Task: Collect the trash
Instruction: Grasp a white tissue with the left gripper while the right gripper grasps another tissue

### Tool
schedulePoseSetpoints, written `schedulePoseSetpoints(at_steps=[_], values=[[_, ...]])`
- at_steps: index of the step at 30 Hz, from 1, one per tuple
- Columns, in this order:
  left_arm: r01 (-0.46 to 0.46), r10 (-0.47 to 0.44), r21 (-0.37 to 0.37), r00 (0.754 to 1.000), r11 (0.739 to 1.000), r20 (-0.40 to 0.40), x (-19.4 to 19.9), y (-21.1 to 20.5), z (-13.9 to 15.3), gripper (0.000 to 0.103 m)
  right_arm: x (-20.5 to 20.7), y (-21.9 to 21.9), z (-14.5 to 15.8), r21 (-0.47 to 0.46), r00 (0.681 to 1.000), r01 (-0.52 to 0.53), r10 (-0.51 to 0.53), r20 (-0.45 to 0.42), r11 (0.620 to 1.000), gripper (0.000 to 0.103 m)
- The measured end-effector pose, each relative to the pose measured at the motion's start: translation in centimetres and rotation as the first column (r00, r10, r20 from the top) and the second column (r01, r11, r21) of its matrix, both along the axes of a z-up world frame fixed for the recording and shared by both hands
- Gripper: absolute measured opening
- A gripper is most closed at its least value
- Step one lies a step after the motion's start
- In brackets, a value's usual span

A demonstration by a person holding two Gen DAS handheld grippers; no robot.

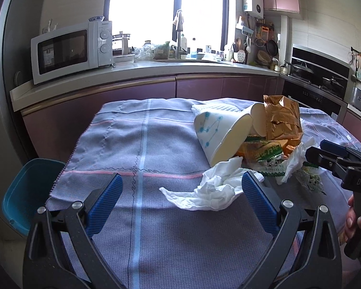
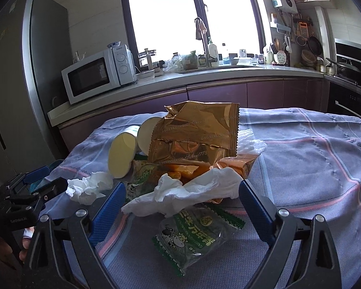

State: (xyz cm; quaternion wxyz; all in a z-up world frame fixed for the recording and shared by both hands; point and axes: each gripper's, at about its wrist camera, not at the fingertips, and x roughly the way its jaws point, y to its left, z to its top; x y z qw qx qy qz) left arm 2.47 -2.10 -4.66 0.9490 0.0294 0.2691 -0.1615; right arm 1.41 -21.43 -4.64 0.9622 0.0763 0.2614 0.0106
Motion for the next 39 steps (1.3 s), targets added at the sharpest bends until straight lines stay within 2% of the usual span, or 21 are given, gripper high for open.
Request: schedulePoseSetpoints(at_steps=[3, 6, 8, 9, 11, 12, 14, 16, 20, 23, 32, 39], values=[[0.032, -0.032, 0.0, 0.998, 0.999, -0.053, 0.6, -0.7, -0.6, 0.093, 0.5, 0.0, -0.4, 0.027, 0.999, -0.016, 0.017, -0.027, 0.999, 0.079], [0.061, -0.063, -0.02, 0.992, 0.998, -0.107, 1.2, -0.9, -1.1, 0.079, 1.0, -0.3, -0.8, 0.061, 0.999, -0.02, 0.023, -0.049, 0.998, 0.067], [0.072, -0.075, -0.031, 0.989, 0.997, -0.13, 1.6, -1.0, -1.4, 0.071, 1.2, -0.5, -1.1, 0.081, 0.998, -0.022, 0.027, -0.065, 0.996, 0.052], [0.079, -0.083, -0.037, 0.987, 0.996, -0.139, 1.8, -1.1, -1.6, 0.069, 1.2, -0.7, -1.2, 0.094, 0.997, -0.025, 0.032, -0.07, 0.995, 0.049], [0.092, -0.099, -0.051, 0.983, 0.994, -0.154, 1.9, -1.2, -1.8, 0.056, 1.2, -1.0, -1.4, 0.117, 0.996, -0.03, 0.039, -0.075, 0.993, 0.035], [0.098, -0.106, -0.058, 0.981, 0.993, -0.162, 2.0, -1.3, -1.9, 0.053, 1.2, -1.1, -1.4, 0.128, 0.996, -0.033, 0.043, -0.075, 0.991, 0.031], [0.108, -0.118, -0.067, 0.978, 0.992, -0.174, 2.1, -1.4, -2.1, 0.038, 1.1, -1.3, -1.5, 0.141, 0.996, -0.04, 0.052, -0.077, 0.989, 0.018], [0.119, -0.133, -0.083, 0.974, 0.989, -0.182, 2.1, -1.3, -2.1, 0.029, 1.0, -1.4, -1.3, 0.155, 0.996, -0.05, 0.061, -0.067, 0.987, 0.011], [0.126, -0.143, -0.099, 0.974, 0.987, -0.178, 2.0, -1.2, -1.6, 0.018, 0.5, -1.4, -0.4, 0.149, 0.997, -0.064, 0.07, -0.041, 0.987, 0.009], [0.126, -0.143, -0.109, 0.976, 0.986, -0.165, 1.5, -0.8, -1.1, 0.015, 0.1, -1.5, 0.2, 0.149, 0.997, -0.067, 0.072, -0.025, 0.987, 0.008], [0.091, -0.108, -0.142, 0.987, 0.986, -0.117, 0.4, 1.9, 1.0, 0.013, -1.4, -0.9, 2.6, 0.12, 0.995, -0.1, 0.097, 0.037, 0.988, 0.007], [0.035, -0.045, -0.156, 0.997, 0.987, -0.06, -0.8, 5.5, 3.0, 0.013, -1.8, 2.6, 5.5, 0.069, 0.973, -0.214, 0.206, 0.104, 0.974, 0.007]])
